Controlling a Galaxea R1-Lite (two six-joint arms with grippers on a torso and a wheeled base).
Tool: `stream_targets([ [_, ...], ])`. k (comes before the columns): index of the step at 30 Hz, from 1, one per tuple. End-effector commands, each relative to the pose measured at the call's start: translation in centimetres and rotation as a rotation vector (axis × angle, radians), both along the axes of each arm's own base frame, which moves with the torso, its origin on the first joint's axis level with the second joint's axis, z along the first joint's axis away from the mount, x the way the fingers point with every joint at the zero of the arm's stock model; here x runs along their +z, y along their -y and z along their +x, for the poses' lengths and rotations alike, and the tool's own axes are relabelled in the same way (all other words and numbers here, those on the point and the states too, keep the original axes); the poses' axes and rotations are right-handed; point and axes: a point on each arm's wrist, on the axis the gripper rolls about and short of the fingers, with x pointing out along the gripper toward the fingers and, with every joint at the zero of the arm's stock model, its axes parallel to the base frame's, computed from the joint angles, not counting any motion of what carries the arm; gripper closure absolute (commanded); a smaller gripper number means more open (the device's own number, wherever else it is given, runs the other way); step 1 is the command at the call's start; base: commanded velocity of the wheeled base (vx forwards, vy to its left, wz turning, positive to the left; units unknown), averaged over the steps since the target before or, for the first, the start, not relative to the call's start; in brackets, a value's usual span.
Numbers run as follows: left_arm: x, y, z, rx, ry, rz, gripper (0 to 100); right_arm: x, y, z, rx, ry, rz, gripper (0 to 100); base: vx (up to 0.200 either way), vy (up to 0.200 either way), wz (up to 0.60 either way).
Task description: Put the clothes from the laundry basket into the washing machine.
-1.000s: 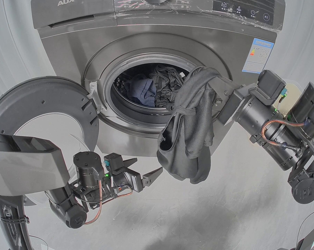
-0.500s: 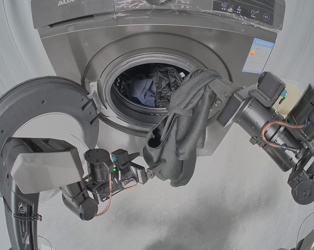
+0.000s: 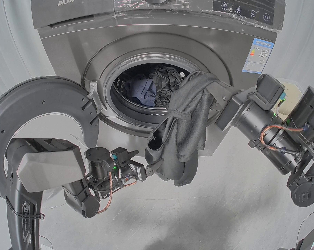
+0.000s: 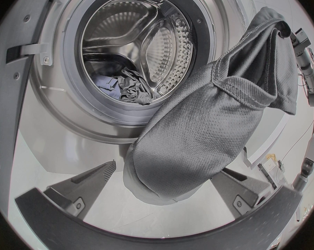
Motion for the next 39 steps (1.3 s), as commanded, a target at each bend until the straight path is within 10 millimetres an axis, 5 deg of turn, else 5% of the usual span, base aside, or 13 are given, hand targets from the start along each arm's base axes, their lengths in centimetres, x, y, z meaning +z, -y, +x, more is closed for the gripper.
stream_targets([
  [1, -0.6, 0.7, 0.4, -0.016, 0.001, -0.001, 0, -0.2, -0.2, 0.0, 0.005, -0.005, -0.005, 100, 0.0, 0.0, 0.0],
  [9, -1.2, 1.8, 2.4, -0.025, 0.038, -0.023, 0, -0.3, -0.4, -0.1, 0.011, -0.007, -0.007, 100, 0.0, 0.0, 0.0],
  [10, -1.3, 1.8, 2.5, -0.024, 0.039, -0.024, 100, -0.3, -0.4, -0.1, 0.011, -0.009, -0.008, 100, 0.0, 0.0, 0.0],
  [18, -0.3, 2.0, 3.2, -0.014, 0.085, -0.051, 100, -0.4, -0.2, -0.1, 0.007, -0.012, -0.011, 100, 0.0, 0.0, 0.0],
  [24, 4.2, -0.5, 3.9, 0.04, 0.179, -0.098, 100, -0.8, 0.7, 0.2, -0.021, -0.025, -0.024, 100, 0.0, 0.0, 0.0],
  [25, 6.9, -2.0, 3.0, 0.066, 0.219, -0.116, 100, -1.2, 1.0, 0.2, -0.025, -0.033, -0.035, 100, 0.0, 0.0, 0.0],
  [28, 9.7, -3.5, 0.3, 0.073, 0.238, -0.128, 100, -1.4, 1.2, -0.1, -0.017, -0.037, -0.044, 100, 0.0, 0.0, 0.0],
  [35, 12.9, -6.5, -6.6, 0.078, 0.256, -0.134, 100, -2.2, 1.7, -0.2, 0.004, -0.052, -0.074, 100, 0.0, 0.0, 0.0],
  [39, 14.1, -8.2, -8.1, 0.121, 0.286, -0.143, 100, -2.6, 4.0, 0.7, -0.043, -0.096, -0.05, 100, 0.0, 0.0, 0.0],
])
